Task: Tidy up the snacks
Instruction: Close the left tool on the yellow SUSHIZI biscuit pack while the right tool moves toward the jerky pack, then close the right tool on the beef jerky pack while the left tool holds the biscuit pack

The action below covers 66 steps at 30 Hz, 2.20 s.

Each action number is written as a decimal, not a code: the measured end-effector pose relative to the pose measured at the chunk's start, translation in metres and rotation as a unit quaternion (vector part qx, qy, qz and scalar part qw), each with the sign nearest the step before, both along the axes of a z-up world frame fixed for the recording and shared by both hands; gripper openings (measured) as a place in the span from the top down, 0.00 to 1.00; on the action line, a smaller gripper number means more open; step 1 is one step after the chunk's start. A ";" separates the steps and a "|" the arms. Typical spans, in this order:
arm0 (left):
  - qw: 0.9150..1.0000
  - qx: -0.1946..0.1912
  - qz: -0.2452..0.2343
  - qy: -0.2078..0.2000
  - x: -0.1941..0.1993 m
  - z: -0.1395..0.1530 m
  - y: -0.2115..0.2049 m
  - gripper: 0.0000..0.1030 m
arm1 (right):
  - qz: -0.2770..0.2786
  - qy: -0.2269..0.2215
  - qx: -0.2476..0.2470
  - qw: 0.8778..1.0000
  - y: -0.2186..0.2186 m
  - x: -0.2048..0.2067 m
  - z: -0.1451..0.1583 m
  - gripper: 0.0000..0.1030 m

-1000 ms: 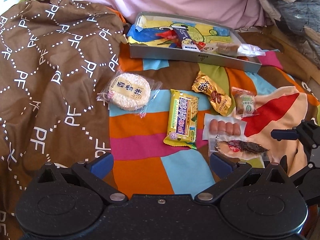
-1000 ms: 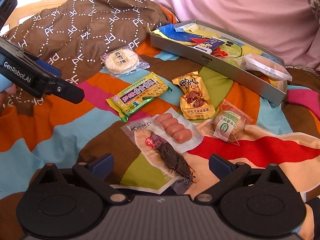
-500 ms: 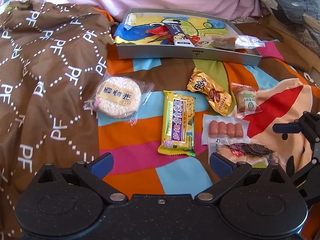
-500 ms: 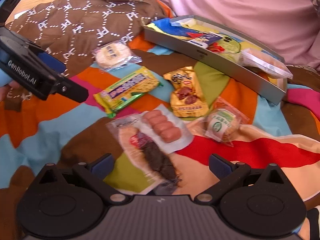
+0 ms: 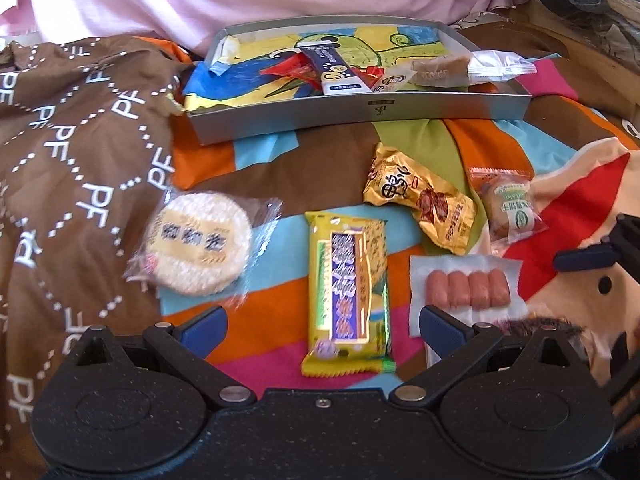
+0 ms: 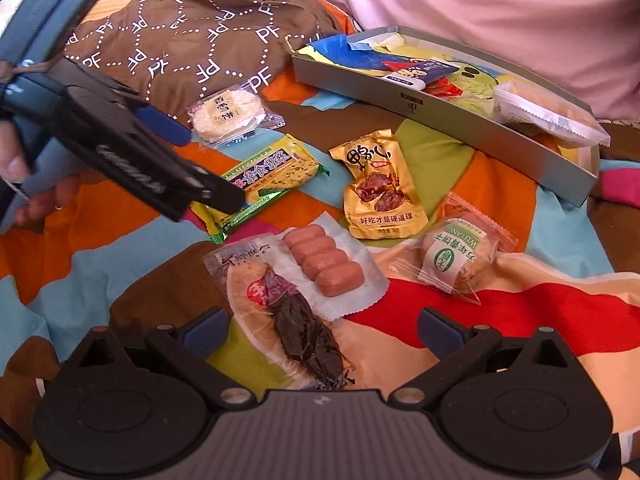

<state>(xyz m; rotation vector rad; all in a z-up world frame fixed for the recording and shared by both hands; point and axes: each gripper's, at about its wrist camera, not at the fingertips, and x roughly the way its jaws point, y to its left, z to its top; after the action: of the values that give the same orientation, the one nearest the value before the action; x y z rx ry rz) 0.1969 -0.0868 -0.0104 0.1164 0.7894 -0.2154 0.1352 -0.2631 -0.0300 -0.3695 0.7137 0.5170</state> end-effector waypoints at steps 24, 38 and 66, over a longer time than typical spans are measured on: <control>0.999 0.021 -0.029 0.013 0.022 -0.019 -0.019 0.47 | -0.009 0.018 0.015 1.000 -0.006 0.007 -0.005 0.00; 0.997 -0.048 -0.007 0.063 0.016 -0.011 0.003 0.52 | -0.012 0.018 0.005 1.000 -0.005 0.007 -0.005 0.00; 0.982 -0.089 0.028 0.166 -0.038 -0.004 0.041 0.53 | 0.005 0.065 0.064 0.996 0.005 -0.016 0.001 0.27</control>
<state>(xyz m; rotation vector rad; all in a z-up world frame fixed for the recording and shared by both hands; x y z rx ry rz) 0.1587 -0.0458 -0.0145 -0.1147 1.0998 -0.2556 0.1193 -0.2583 -0.0287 -0.2206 0.8005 0.5980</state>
